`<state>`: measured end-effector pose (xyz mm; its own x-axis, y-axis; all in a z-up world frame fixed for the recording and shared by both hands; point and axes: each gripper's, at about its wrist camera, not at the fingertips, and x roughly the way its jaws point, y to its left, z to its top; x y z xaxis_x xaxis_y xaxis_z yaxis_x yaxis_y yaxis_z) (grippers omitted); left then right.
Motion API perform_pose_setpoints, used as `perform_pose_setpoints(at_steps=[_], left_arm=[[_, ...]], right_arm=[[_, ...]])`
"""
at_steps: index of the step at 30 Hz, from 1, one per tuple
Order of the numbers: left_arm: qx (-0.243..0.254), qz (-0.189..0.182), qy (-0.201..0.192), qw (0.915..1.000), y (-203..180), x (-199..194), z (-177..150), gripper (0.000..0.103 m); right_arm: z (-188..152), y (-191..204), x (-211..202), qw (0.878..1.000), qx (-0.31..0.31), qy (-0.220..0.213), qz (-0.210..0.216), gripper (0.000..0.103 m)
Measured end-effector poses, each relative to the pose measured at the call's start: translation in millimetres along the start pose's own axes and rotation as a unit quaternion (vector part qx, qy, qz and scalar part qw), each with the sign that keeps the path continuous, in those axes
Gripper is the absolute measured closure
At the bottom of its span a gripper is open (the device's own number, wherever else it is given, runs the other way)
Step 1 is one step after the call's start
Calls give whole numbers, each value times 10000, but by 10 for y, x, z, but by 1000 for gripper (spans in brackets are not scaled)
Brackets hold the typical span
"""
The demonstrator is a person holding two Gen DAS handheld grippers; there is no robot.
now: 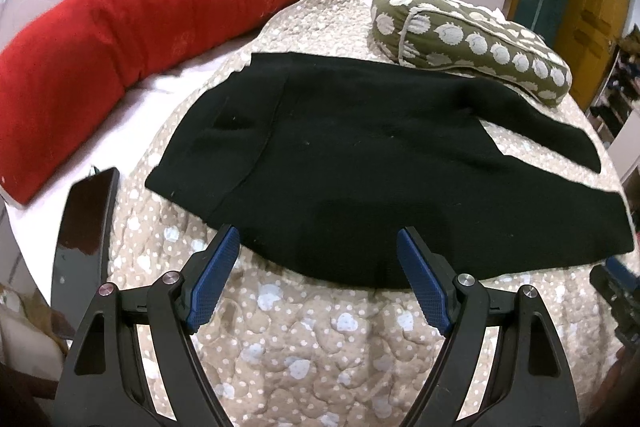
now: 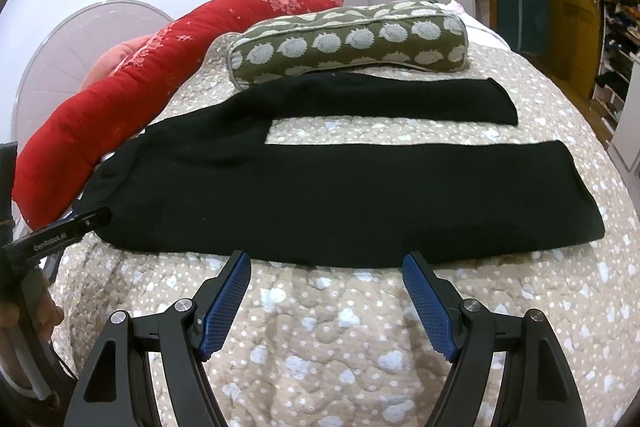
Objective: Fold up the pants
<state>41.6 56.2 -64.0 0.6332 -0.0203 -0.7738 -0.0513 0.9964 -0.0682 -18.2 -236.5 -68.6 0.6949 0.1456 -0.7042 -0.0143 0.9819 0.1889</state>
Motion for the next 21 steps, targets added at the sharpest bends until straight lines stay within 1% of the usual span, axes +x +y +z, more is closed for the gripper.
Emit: perform_pose_setpoints(at_steps=[2,4,5,7,9,11,13,17,19,21], left_arm=[[-160,-50,21,9999,103,-13,-3,21],[-318,-9,37,9995,223,-14,-6,21],[-400,-3,59,9992,278,-9,-8,21],[-678,-55,147,9976,409,32,-17,21],[-1008,-135,243,9945,522,87,-30,21],[-1375,-200,328,9898,623,149,-51,21],[-1622,-281,423,9855,667,211,-64,21],[-1585,-334,393,9860,605,286,4,21],[-1627,-394,477,9847,588,371,57,21],[-1657,-461,492,9839,591,428,96,21]], right_arm=[[-18,-81,-3,10000,69,13,-69,26],[-43,-232,-10,9996,274,32,-92,26],[-59,-319,-11,9992,388,-28,-77,26],[-89,-487,-13,9979,630,71,-144,26],[-125,-655,-15,9961,845,144,-220,26],[-135,-759,1,9949,987,88,-172,26],[-117,-827,27,9942,1071,19,-68,26],[-30,-861,122,9948,1010,-41,-118,26],[25,-915,162,9941,1082,-64,-85,26],[76,-997,207,9918,1273,-128,42,26]])
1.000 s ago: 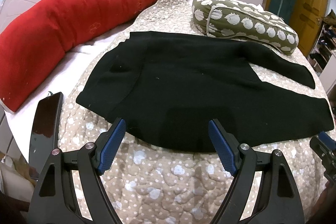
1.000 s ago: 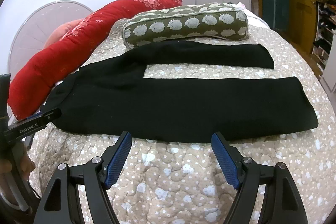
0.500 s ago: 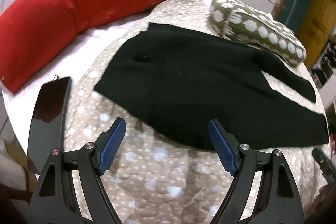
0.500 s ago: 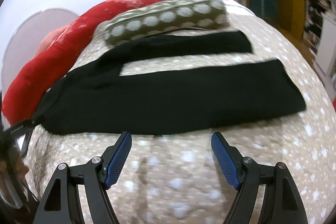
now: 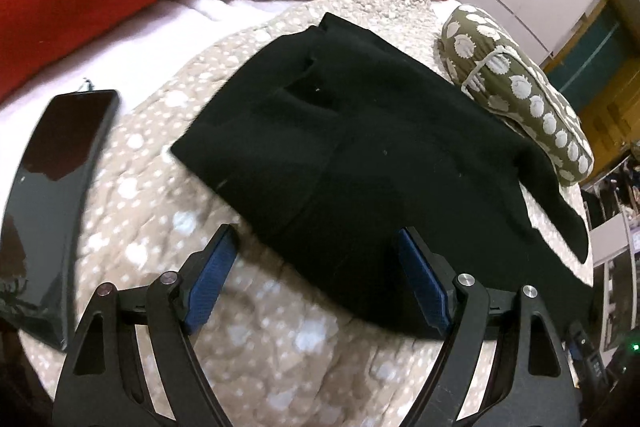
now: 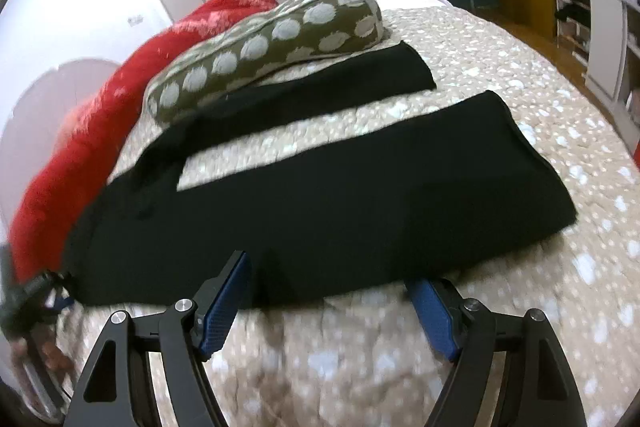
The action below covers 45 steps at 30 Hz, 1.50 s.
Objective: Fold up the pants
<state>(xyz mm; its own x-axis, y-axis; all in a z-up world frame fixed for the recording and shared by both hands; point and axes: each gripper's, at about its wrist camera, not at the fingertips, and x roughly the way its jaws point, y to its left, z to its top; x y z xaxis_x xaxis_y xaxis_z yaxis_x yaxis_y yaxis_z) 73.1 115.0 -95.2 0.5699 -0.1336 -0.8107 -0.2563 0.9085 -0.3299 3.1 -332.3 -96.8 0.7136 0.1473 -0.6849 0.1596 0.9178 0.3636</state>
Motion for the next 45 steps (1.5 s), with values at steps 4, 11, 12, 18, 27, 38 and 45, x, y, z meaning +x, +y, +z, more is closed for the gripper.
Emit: perform_pose_setpoints(at_steps=[4,11,12,18,27,38,45], left_arm=[[-111,-174,-54,9998,-14,104,122,22],[105,-120,28,9999,-120,106,197,87],[159,-140,-39,9998,-133,35,193,88],[426,-387,-188,9982,-119,-455,95,89],[643,15,377,9972,202,-417,-482,86],[883,355,-99,9954,188,-933,-464,75],[955,385,-309,9942,49,-1114,-348,75]], right_arm=[[100,-103,83,9989,404,-168,196,41],[130,-188,14,9953,737,-433,448,98],[130,-147,-54,9957,645,-502,446,98],[87,-21,-618,9951,293,-696,644,98],[-417,-297,-686,9988,-85,382,-283,90],[-86,-883,-1391,9889,519,-407,-1333,84],[398,275,-685,9926,-1171,-100,292,71]])
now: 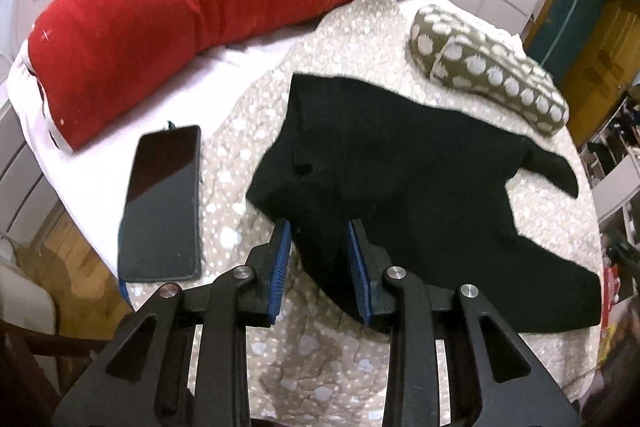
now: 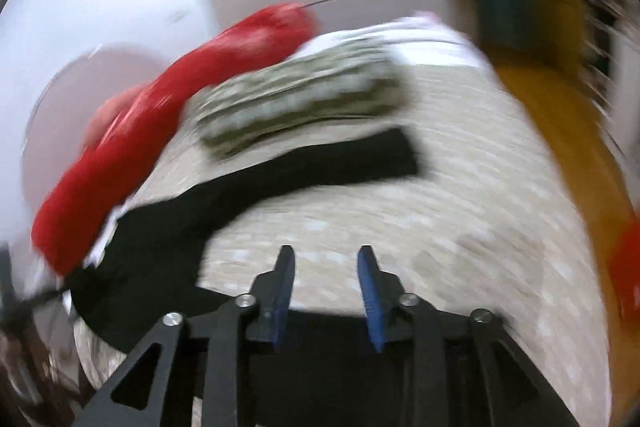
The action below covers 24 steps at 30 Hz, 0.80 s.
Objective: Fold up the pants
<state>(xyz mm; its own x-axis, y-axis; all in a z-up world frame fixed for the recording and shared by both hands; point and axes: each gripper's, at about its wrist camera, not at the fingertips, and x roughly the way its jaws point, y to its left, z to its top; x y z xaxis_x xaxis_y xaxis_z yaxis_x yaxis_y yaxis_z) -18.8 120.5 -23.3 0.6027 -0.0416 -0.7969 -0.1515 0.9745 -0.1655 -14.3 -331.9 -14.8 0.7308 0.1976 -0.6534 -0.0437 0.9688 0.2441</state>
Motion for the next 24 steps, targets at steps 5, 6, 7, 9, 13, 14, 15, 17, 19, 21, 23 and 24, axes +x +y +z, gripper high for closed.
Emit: perform_pose_setpoints(at_steps=[5,6,7,9,13,14,15,17,19,21,23,24], left_arm=[[-82,-102,-150,9998,-2,-69,214,48],[-75,-107,-183,9997,-29,-54,252,47],[-45,-132,-184,9997,-71,-6,303,43],[0,-223,-97,9997,-163,139,395,37],[63,-318,142,9994,-367,589,598,37],[89,-315,188,9993,-406,705,646,37],[137,-276,261,9992,-447,865,706,37],[198,-112,404,9989,-483,1119,793,37],[212,-5,551,9983,-478,1361,869,37],[198,137,652,9976,-448,1547,923,37],[201,176,666,9974,-406,1666,944,36],[219,158,616,9977,-394,1687,947,33]], right_arm=[[276,658,759,9938,-911,340,532,70],[324,767,901,9919,-1063,397,574,68],[364,876,1029,9893,-1247,431,623,66],[442,1020,1219,9838,-1590,470,676,59],[660,1333,1674,9724,-2148,536,736,57],[710,1393,1787,9696,-2250,585,759,57],[772,1448,1939,9653,-2403,681,766,56],[802,1546,2105,9570,-2678,838,731,56],[846,1607,2313,9452,-3013,1030,721,56],[868,1636,2470,9337,-3285,1209,750,51],[867,1634,2614,9211,-3545,1414,771,43],[870,1633,2688,9160,-3641,1488,786,41]])
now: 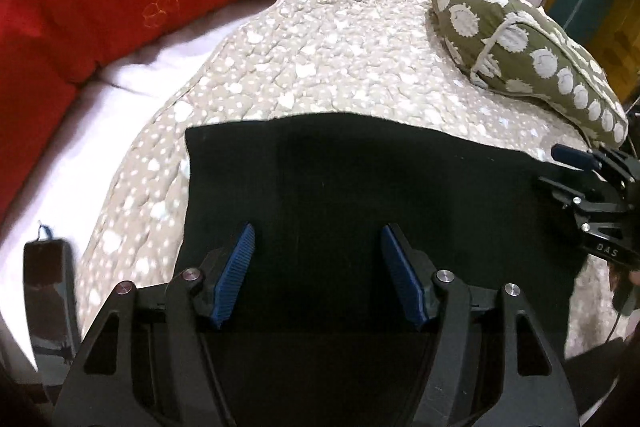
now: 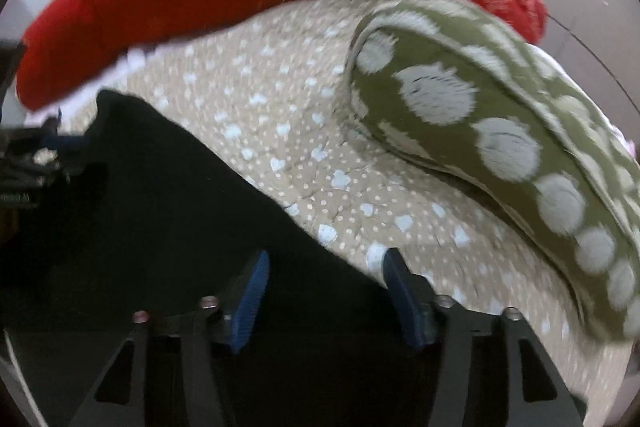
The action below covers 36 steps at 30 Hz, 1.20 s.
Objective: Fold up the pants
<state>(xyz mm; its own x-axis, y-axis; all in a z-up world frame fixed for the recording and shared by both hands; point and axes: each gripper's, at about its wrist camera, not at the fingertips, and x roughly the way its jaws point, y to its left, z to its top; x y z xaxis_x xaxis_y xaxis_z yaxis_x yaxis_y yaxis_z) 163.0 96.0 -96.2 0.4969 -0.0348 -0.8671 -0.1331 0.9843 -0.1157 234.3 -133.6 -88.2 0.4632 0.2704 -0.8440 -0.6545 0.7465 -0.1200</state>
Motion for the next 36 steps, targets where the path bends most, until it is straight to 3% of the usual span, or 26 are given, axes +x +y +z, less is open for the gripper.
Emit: perform_pose_setpoints(at_steps=[4,7,9,12,14,19,24,27,31,35,36], left_arm=[[-42,-136,-134,9998,38,68,20,24],[-69,-231,-283,9993,50,80,8,23],[-86,-306,-338,9989,68,58,-8,23],[-219,-289,-326,9988,111,-18,16,23],[-386,-207,-376,9983,183,-114,9,23],[-800,-346,-680,9939,415,-506,-95,23],[-1044,-318,-1241,9863,602,-1020,-330,23],[-1160,-353,-1284,9843,696,-1186,-508,23],[-950,-321,-1252,9870,629,-1254,-653,23],[-819,-350,-1093,9900,576,-1229,-767,23],[-806,-354,-1055,9905,576,-1218,-784,23]], right_arm=[[63,-128,179,9984,-30,182,532,41],[52,-197,189,9971,228,147,705,44],[5,-138,129,9965,236,48,797,70],[-65,0,17,9976,274,-53,631,92],[-108,121,-112,9990,193,-153,366,97],[-373,374,-807,9968,241,-758,72,98],[-975,947,-1461,9908,342,-1281,278,98],[-1409,1342,-1494,9888,627,-1214,602,98],[-1862,1634,-1280,9876,1076,-927,671,98],[-1892,1560,-1383,9774,1582,-1144,806,93],[-1821,1533,-1458,9736,1646,-1309,891,87]])
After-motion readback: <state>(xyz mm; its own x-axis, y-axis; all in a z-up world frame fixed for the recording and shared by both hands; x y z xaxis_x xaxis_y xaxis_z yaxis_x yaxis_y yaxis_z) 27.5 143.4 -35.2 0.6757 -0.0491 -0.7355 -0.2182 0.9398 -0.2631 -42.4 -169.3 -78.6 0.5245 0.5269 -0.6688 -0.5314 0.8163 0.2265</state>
